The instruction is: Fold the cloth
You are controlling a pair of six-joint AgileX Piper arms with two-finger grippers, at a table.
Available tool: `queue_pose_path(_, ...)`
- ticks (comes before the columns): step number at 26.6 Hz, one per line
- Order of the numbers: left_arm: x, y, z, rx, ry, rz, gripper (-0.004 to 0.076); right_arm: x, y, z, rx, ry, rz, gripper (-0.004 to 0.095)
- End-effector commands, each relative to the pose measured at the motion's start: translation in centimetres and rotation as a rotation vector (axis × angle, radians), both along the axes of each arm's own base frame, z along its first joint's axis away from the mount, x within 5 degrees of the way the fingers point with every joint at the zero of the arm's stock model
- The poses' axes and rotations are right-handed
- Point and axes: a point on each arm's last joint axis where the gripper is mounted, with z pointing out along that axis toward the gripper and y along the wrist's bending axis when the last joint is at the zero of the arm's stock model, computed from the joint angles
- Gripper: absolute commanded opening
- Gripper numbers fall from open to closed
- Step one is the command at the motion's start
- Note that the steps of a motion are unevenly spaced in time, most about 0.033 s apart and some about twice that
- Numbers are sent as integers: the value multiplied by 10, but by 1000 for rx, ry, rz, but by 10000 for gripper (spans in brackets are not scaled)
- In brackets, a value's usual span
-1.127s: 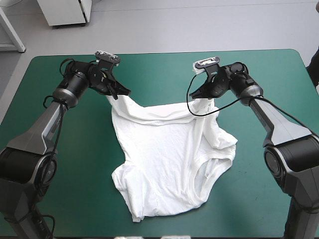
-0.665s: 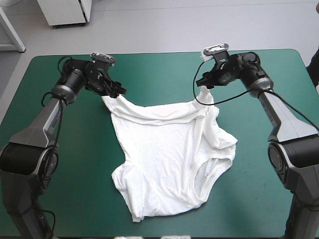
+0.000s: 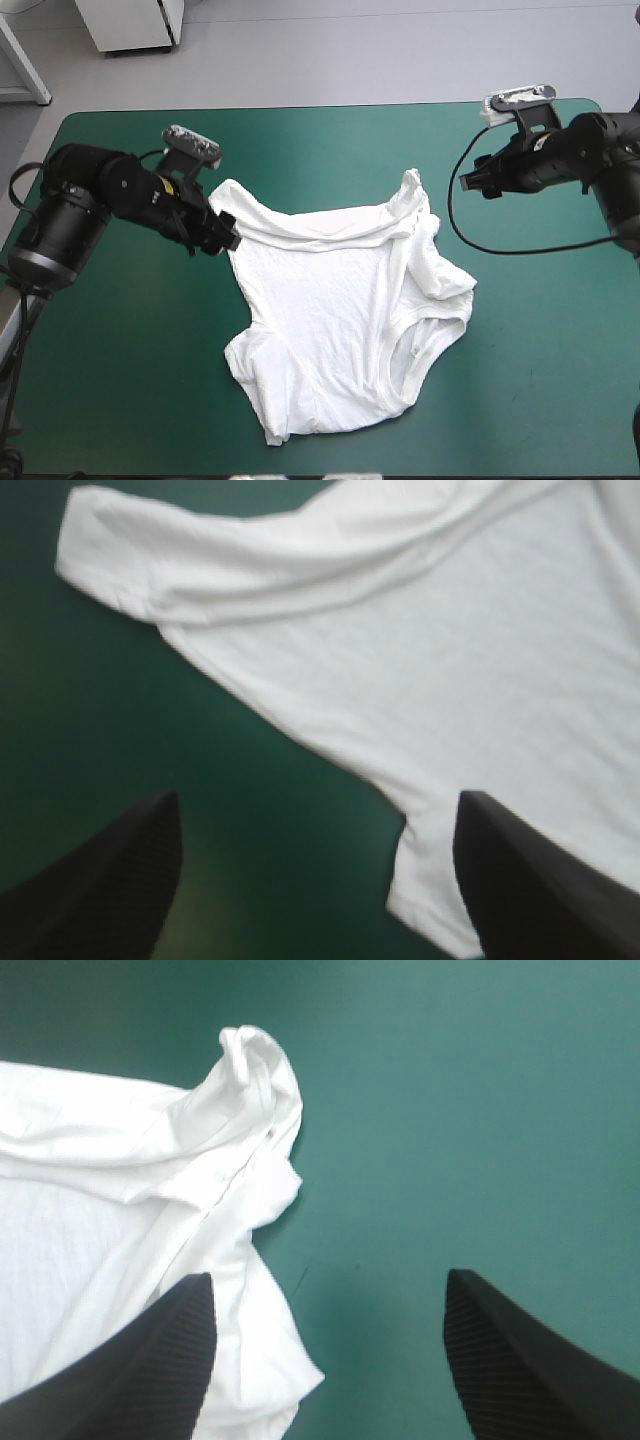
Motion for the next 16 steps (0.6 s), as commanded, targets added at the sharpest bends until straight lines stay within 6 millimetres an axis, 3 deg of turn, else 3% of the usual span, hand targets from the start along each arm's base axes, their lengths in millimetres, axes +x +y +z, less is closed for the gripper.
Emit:
queue_pose_path(1,-21,-2,-18,49,27,-19,549,-38,-2,22,14,-98,5,621)
queue_pose_path(4,-33,-10,-68,107,158,-59,549,-69,-9,15,-28,-98,-4,621)
queue_pose_path(6,-34,-9,-83,117,182,-59,549,-78,-11,11,-47,-92,-8,621)
queue_pose_path(16,-35,-19,-122,53,219,-80,549,-88,-13,-1,-56,-78,-11,621)
